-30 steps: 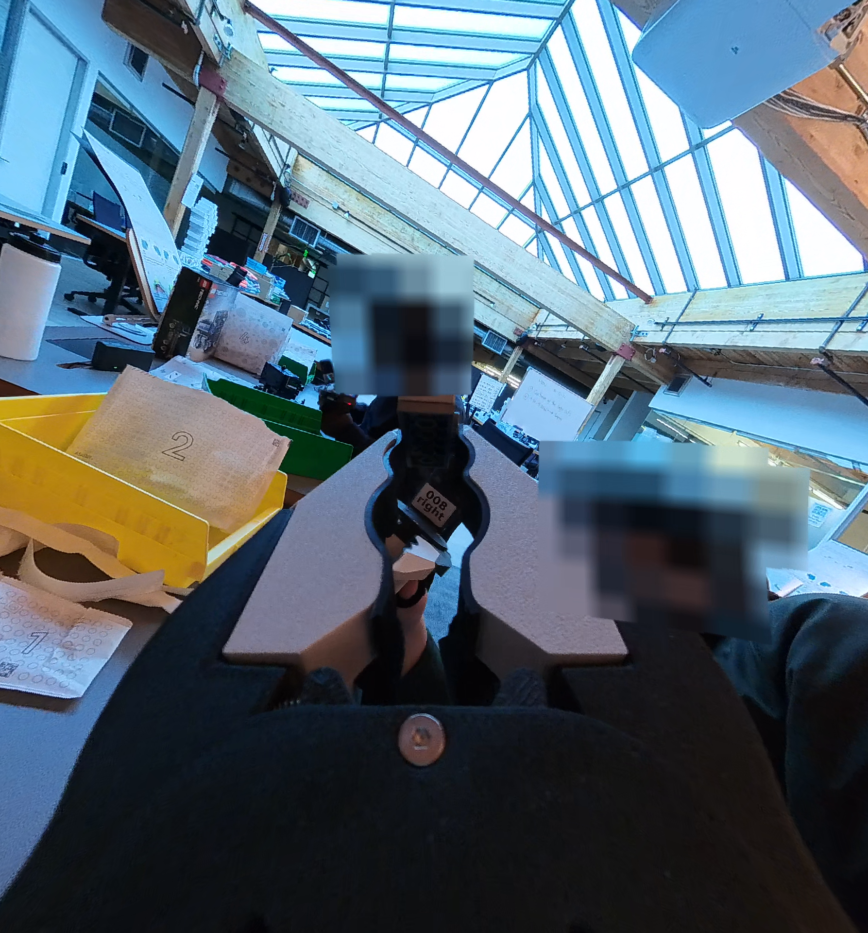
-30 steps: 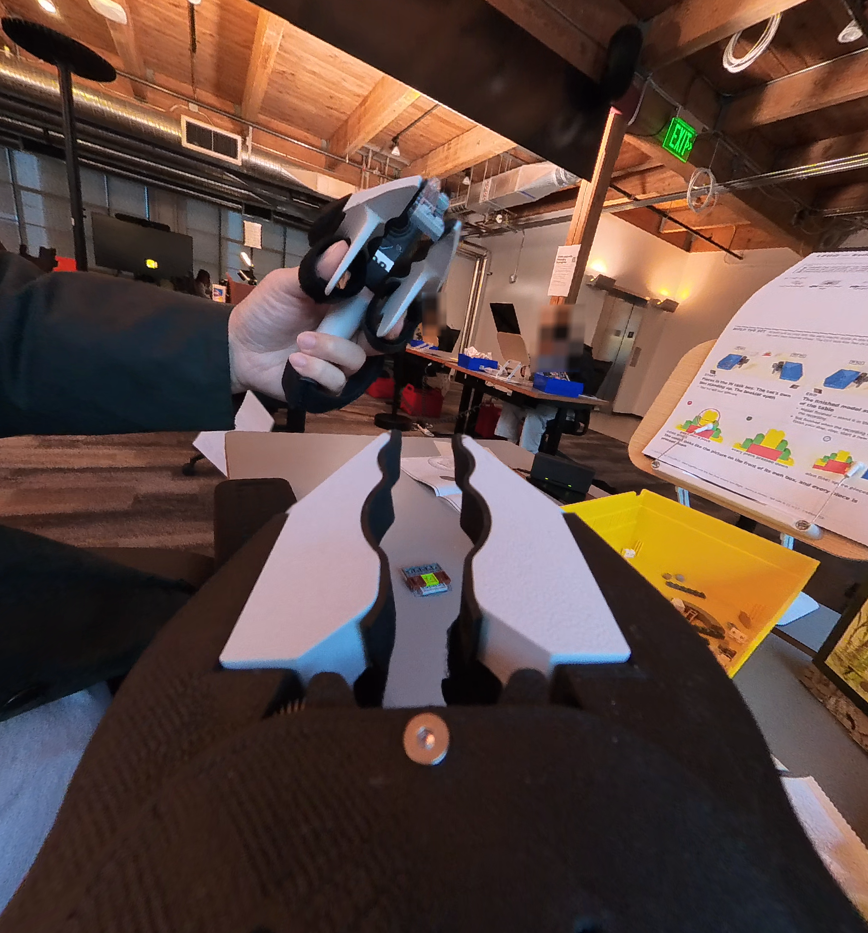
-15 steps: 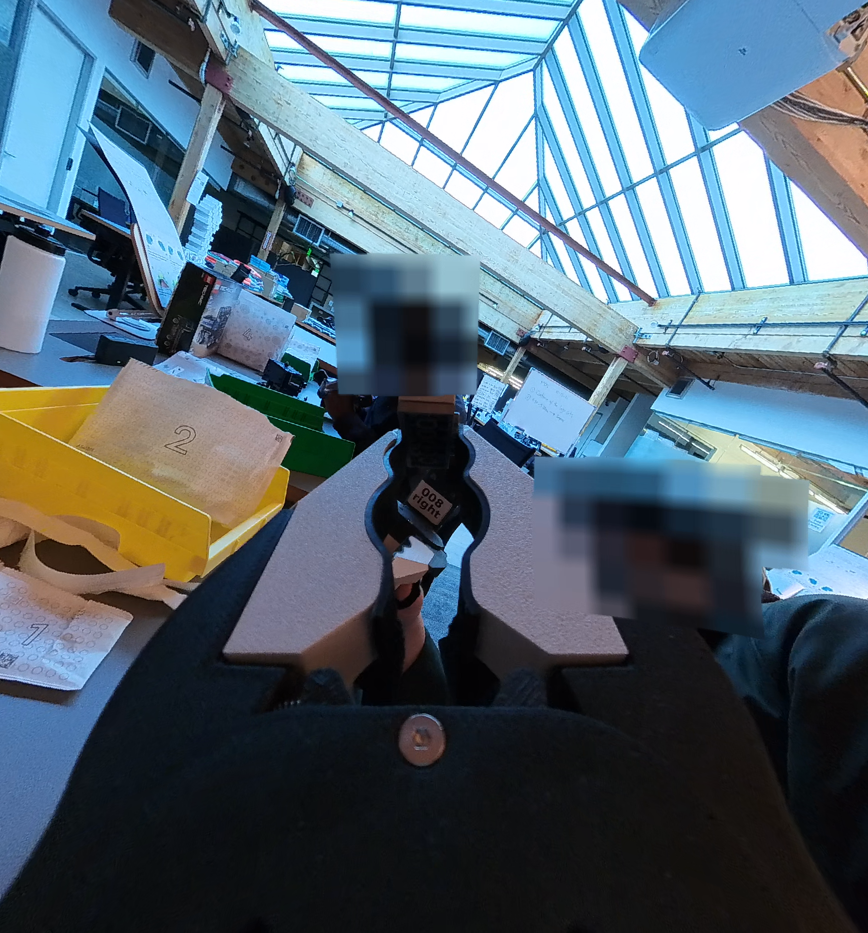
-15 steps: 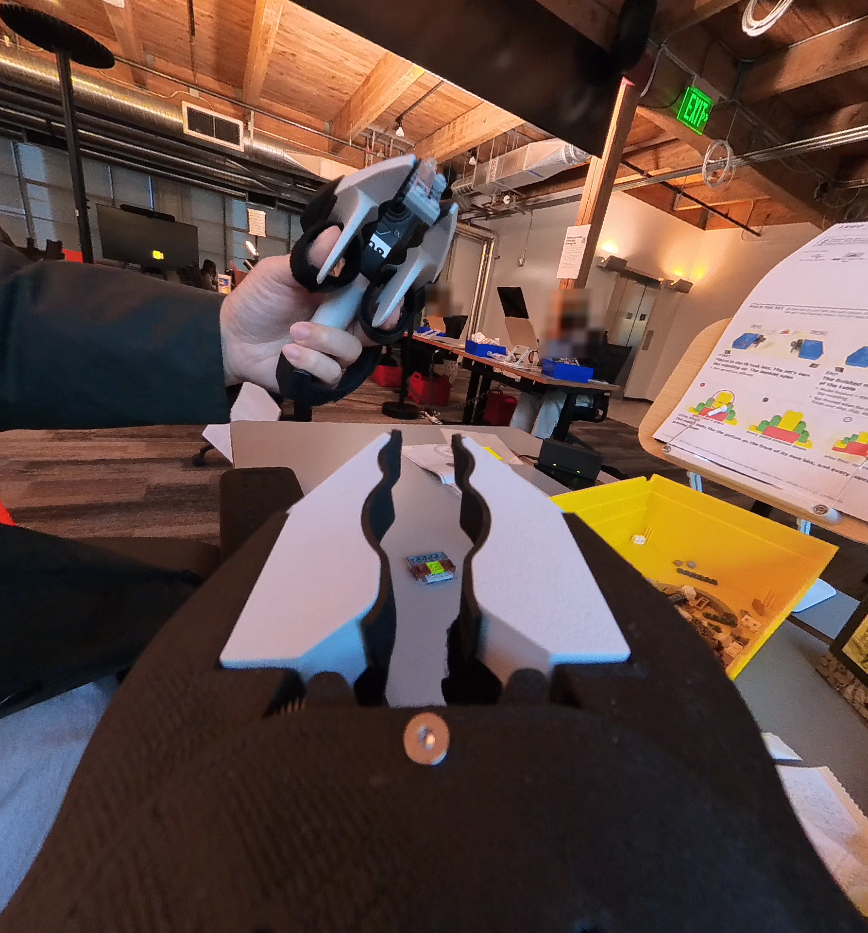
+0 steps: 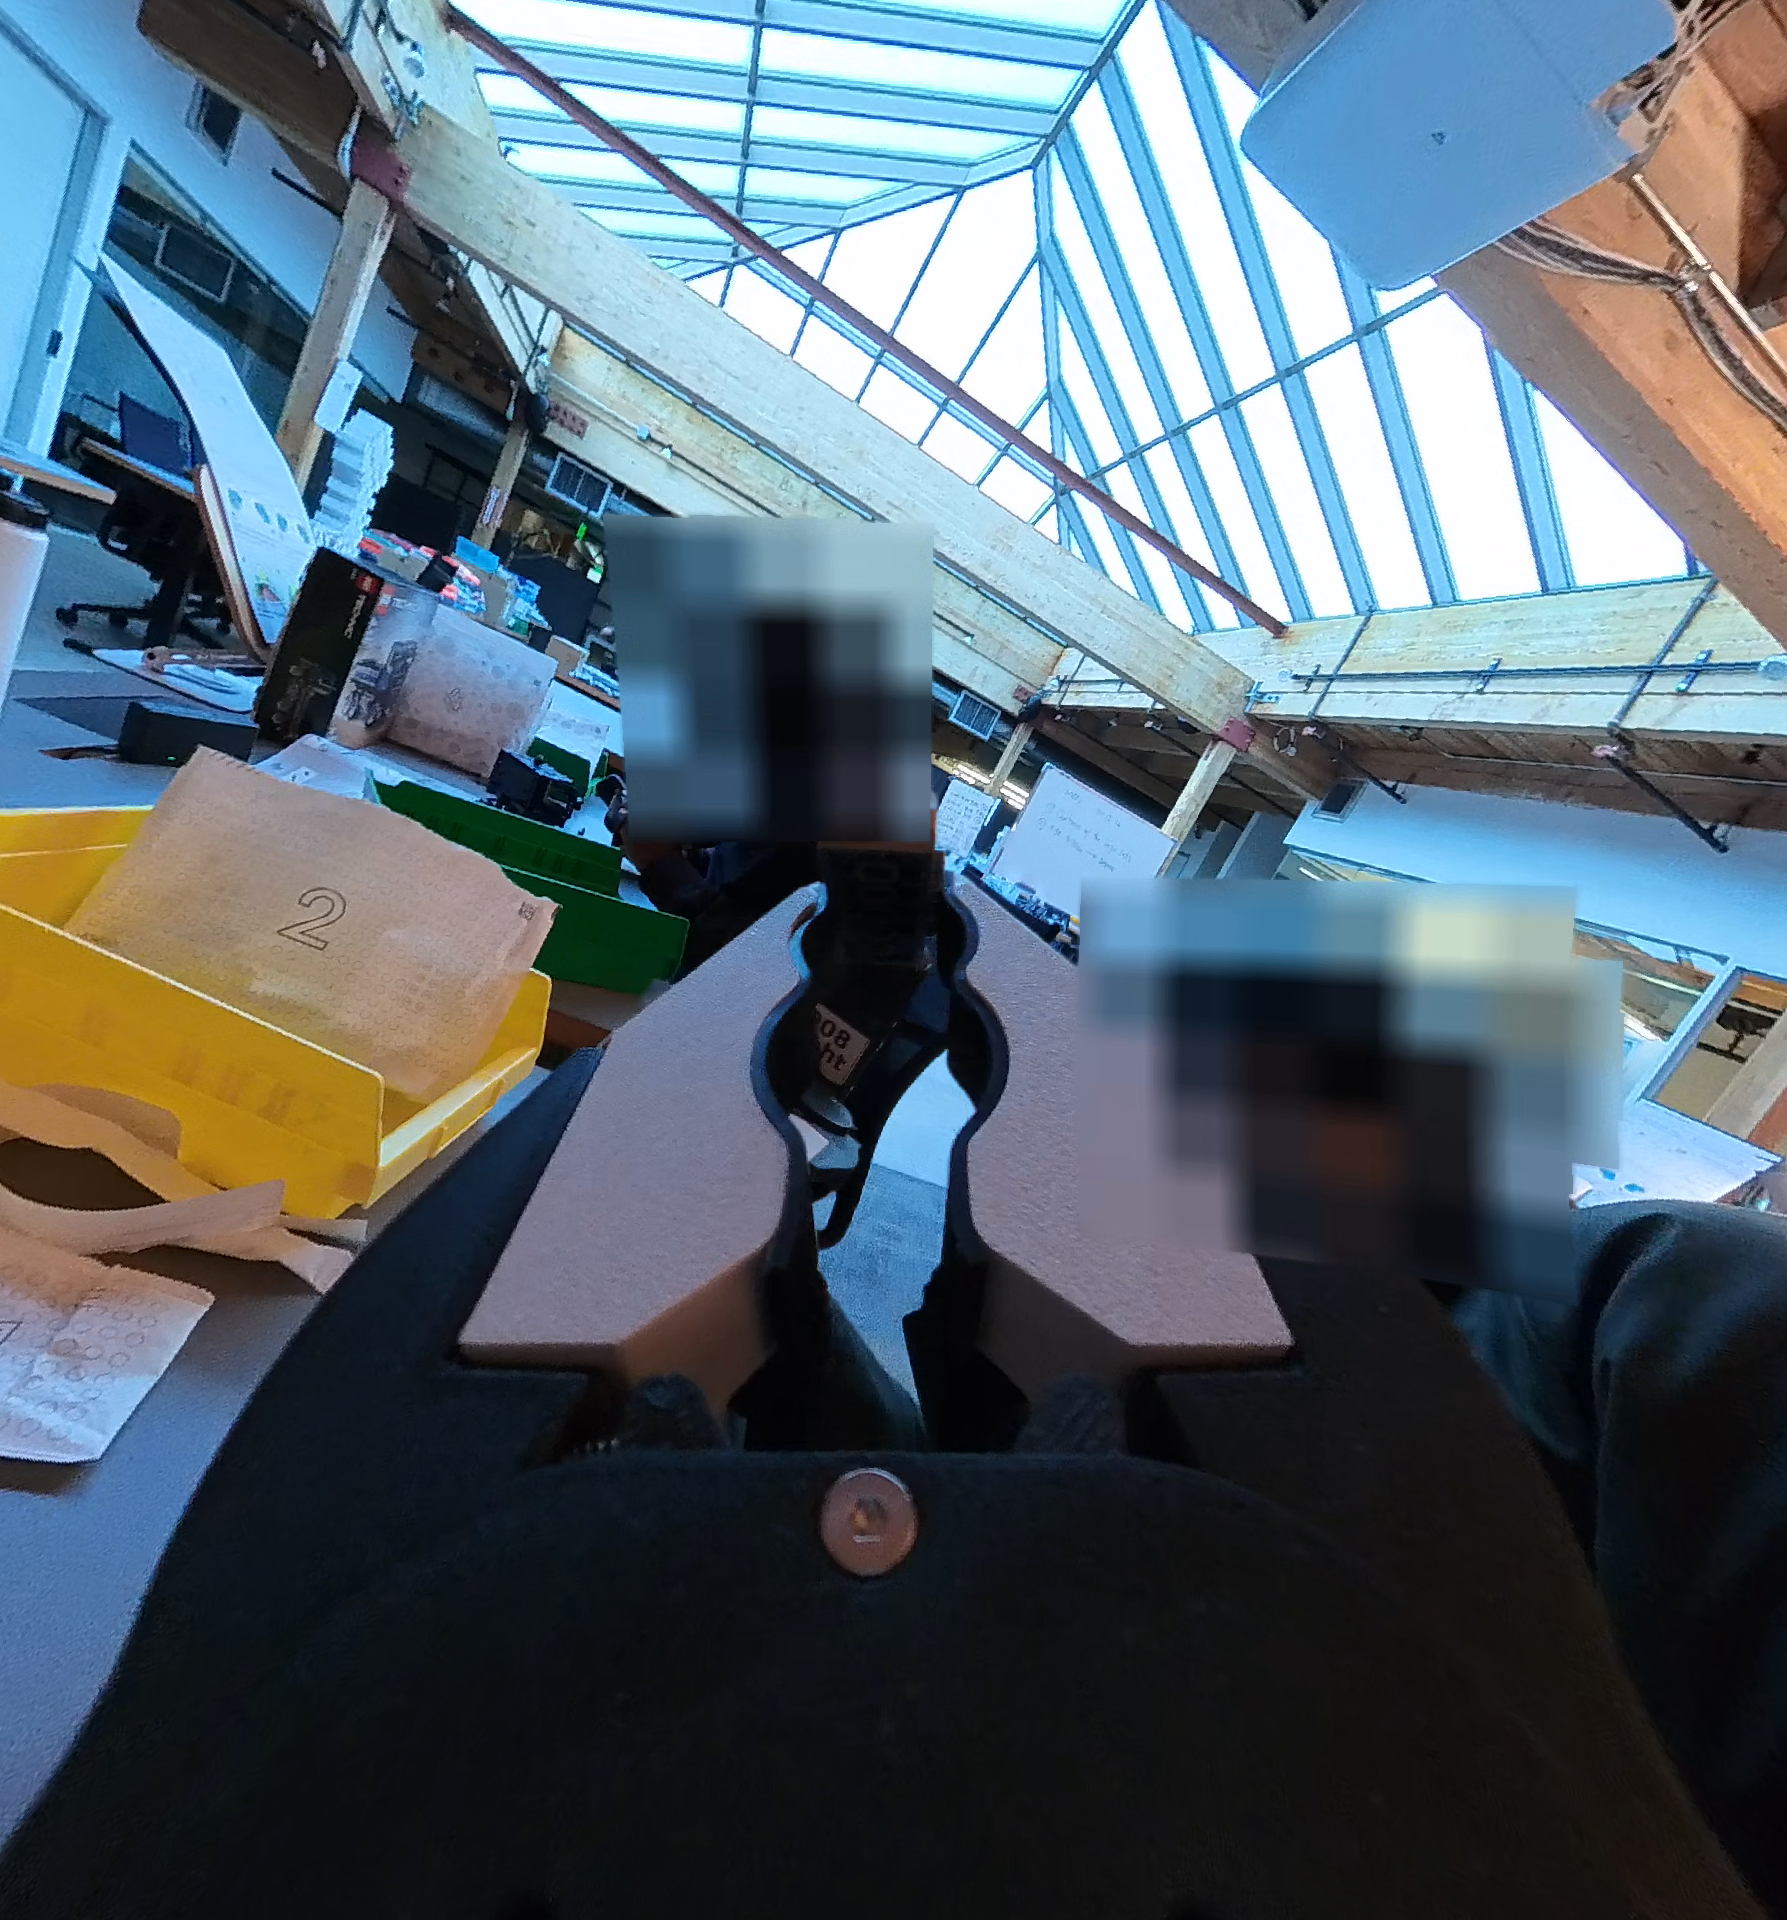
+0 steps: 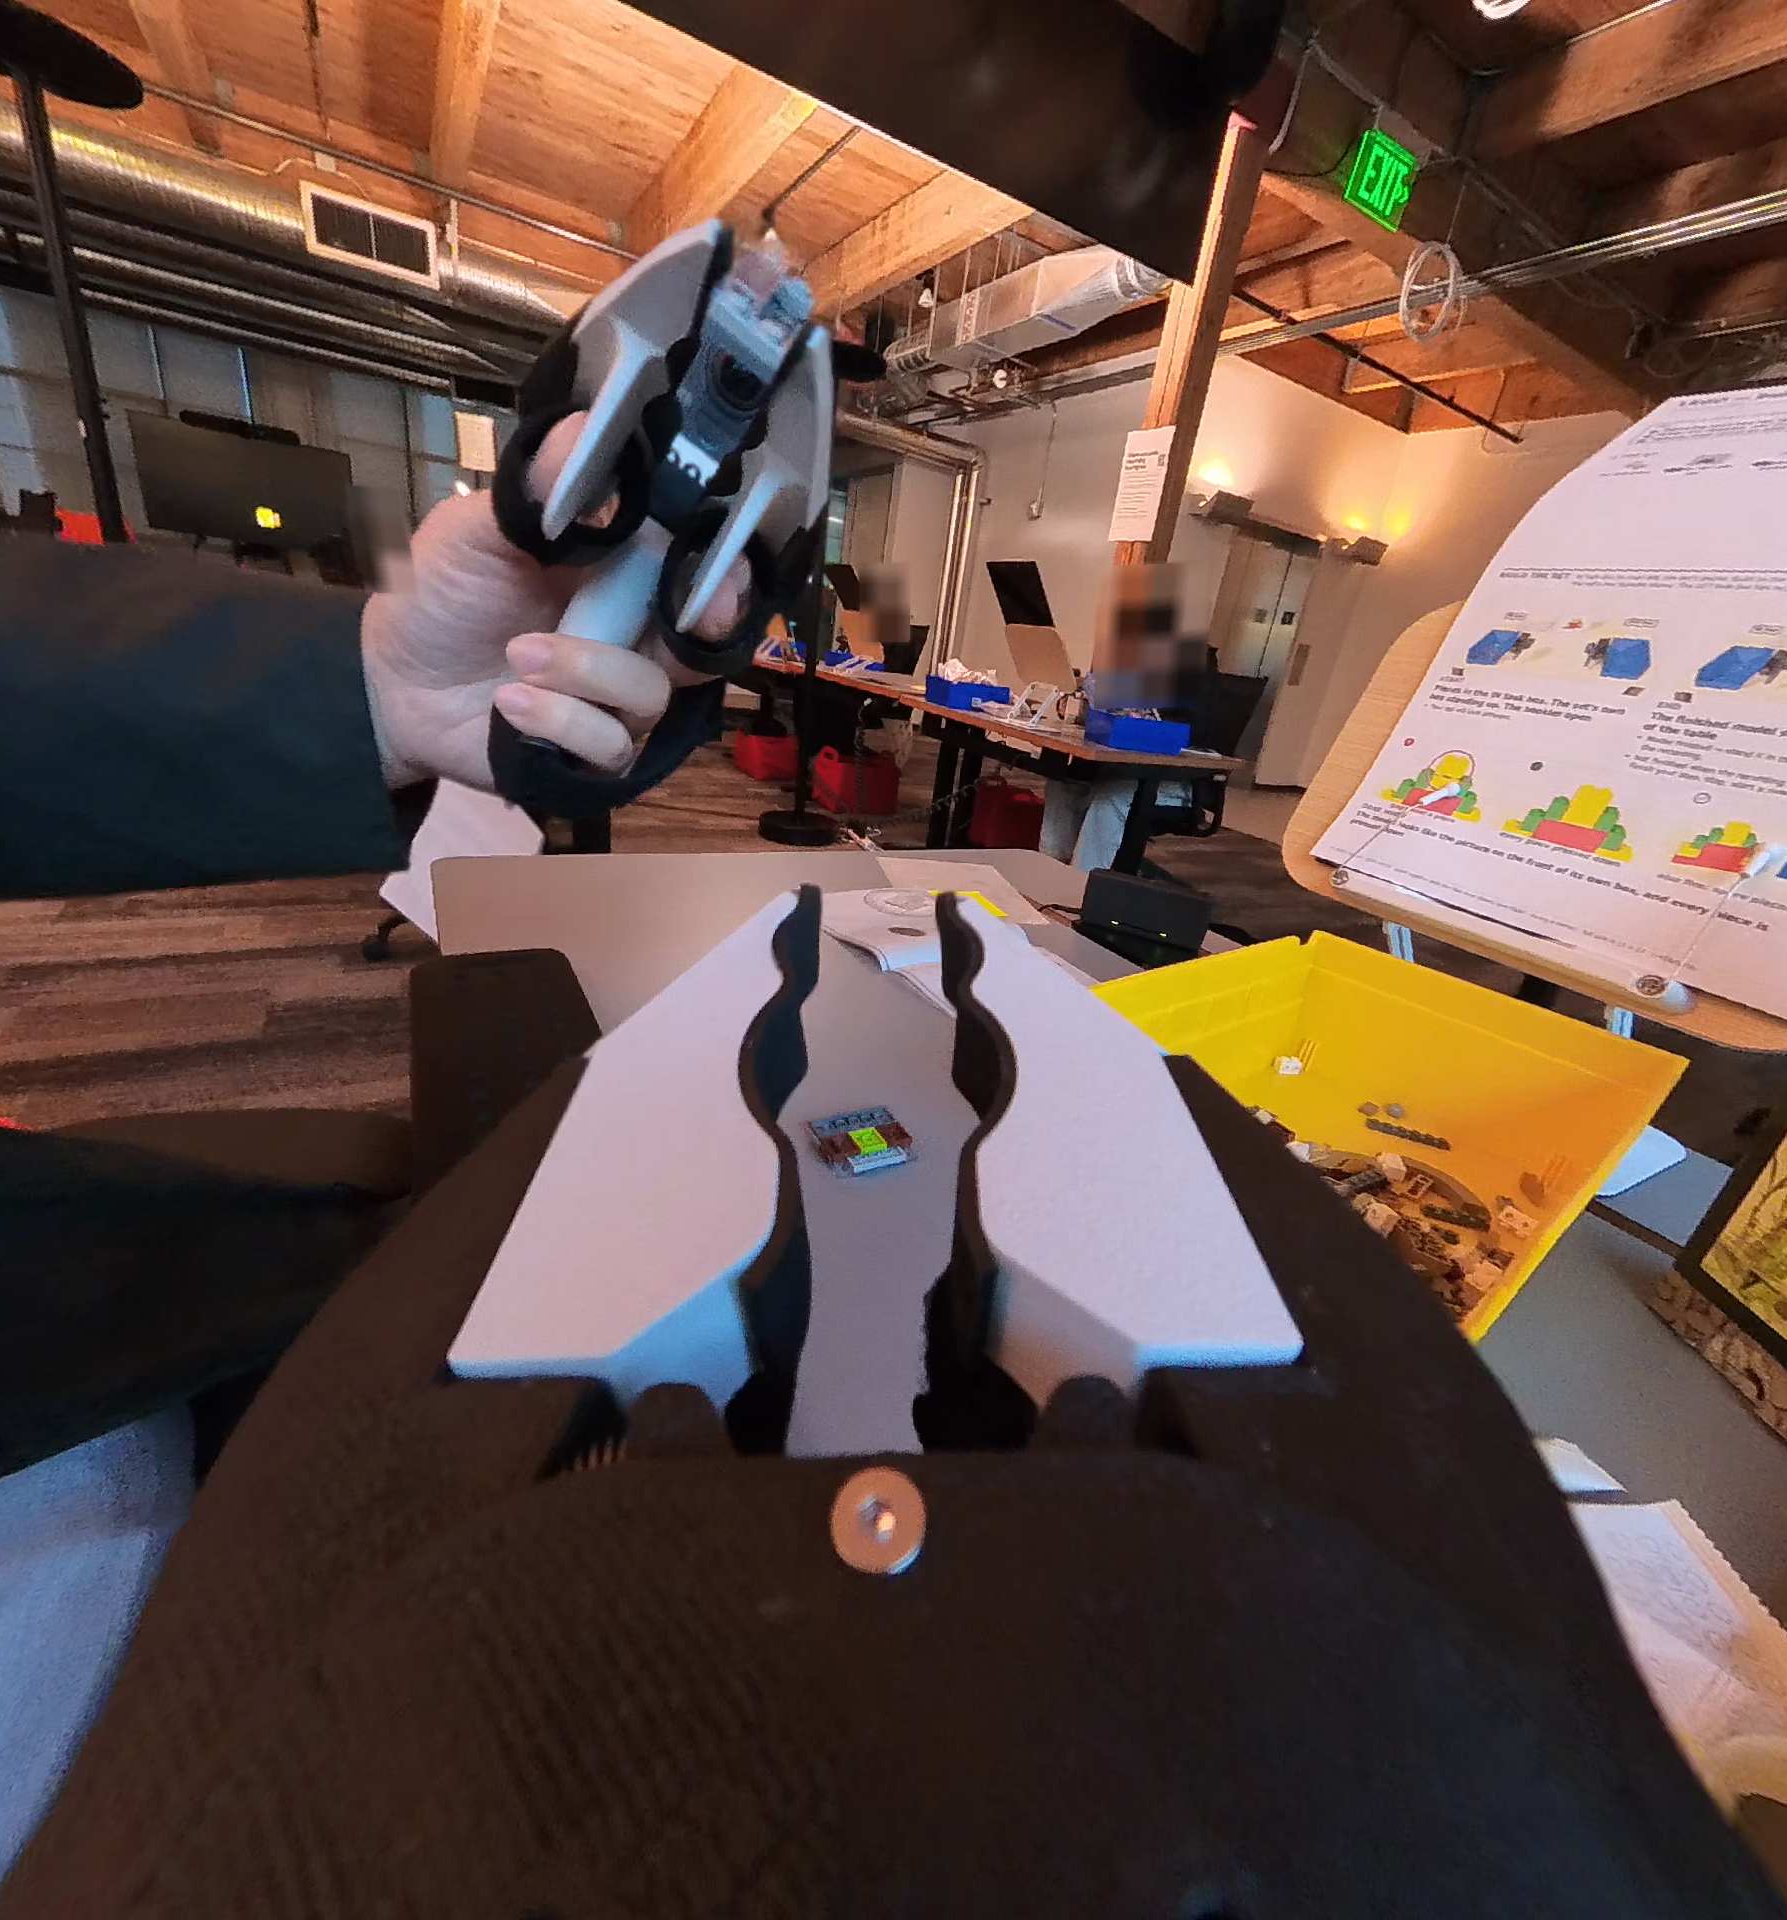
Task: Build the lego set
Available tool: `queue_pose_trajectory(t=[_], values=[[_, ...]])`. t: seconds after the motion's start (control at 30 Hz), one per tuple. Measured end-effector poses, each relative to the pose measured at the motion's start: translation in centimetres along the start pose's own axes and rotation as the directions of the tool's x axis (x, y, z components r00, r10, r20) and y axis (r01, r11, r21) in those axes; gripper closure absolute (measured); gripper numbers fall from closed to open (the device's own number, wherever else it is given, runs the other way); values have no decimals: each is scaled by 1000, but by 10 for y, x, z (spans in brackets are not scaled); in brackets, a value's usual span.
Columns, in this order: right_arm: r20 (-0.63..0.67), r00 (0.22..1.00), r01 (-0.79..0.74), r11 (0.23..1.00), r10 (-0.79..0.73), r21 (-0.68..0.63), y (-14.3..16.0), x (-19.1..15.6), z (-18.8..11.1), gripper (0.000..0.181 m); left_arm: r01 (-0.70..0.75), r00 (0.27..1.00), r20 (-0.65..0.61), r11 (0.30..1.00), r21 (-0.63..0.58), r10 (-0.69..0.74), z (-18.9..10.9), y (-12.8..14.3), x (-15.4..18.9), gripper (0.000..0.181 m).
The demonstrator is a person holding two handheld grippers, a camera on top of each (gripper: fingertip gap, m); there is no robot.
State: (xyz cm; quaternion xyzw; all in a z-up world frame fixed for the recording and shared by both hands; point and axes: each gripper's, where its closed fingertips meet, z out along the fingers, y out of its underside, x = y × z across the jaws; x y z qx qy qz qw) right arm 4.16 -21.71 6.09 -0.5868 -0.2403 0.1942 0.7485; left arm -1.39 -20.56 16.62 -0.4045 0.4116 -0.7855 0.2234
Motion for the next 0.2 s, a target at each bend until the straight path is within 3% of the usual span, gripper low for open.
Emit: queue_pose_trajectory(t=[0.2], values=[[-54, 998, -18, 1000, 19, 14, 6, 12, -1, 153, 20, 1000, -17, 999, 28, -19, -19, 4, -9, 164]])
